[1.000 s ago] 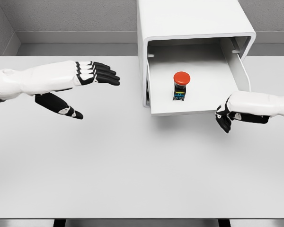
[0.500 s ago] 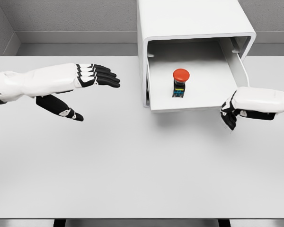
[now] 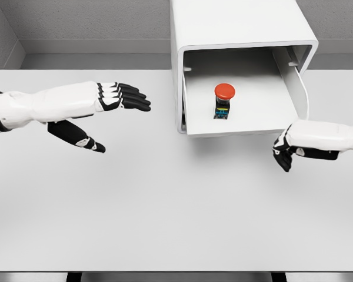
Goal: Slide open multi-storey tabletop storage cabinets and put open load switch and slide close multi-storey tabletop storage cabinets
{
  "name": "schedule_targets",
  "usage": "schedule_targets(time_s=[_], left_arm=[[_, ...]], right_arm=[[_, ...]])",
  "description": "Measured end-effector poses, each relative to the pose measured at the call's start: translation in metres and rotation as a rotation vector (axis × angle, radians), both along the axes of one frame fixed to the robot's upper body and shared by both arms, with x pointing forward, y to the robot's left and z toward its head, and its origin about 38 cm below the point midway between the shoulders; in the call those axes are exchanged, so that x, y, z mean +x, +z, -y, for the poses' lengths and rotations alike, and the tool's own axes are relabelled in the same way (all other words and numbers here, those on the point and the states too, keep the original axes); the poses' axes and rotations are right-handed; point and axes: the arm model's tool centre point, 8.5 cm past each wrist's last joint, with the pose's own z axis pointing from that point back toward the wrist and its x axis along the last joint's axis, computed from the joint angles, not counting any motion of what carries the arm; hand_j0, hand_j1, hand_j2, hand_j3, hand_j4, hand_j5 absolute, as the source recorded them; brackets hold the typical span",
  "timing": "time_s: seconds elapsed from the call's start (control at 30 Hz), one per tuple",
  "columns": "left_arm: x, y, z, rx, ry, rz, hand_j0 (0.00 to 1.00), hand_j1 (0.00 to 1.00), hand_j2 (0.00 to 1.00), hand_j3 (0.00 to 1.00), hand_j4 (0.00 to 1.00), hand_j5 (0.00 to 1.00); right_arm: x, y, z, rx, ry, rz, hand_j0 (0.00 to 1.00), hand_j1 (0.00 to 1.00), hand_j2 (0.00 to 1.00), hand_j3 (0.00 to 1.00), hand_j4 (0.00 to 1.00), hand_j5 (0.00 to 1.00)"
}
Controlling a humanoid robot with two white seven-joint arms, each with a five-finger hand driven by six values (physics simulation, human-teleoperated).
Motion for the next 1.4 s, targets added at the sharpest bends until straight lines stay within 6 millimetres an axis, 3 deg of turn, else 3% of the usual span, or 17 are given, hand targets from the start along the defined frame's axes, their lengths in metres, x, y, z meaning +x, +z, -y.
schedule_targets(time_s=[0.47,0.57,0.73,1.4], left_arm=[[0.000,-0.001,-0.001,0.001,0.003,-0.002,1.00,1.00,1.00,1.00,1.00,1.00],[0.003,0.010,0.000,-0.007,0.002,0.022,1.00,1.00,1.00,1.00,1.00,1.00],[0.002,-0.001,0.001,-0.011,0.000,-0.005,1.00,1.00,1.00,1.00,1.00,1.00],[0.000,-0.006,0.003,-0.015,-0.006,-0.016,1.00,1.00,1.00,1.00,1.00,1.00]], right_arm=[[0.002,-0.025,-0.032,0.018,0.088,-0.057,0.13,0.13,0.13,0.13,0.13,0.13],[0.006,-0.027,-0.038,0.014,0.103,-0.064,0.13,0.13,0.13,0.13,0.13,0.13],[0.014,-0.031,-0.040,0.012,0.100,-0.070,0.13,0.13,0.13,0.13,0.13,0.13],[0.050,-0.026,-0.047,0.042,0.055,-0.035,0.13,0.13,0.13,0.13,0.13,0.13]])
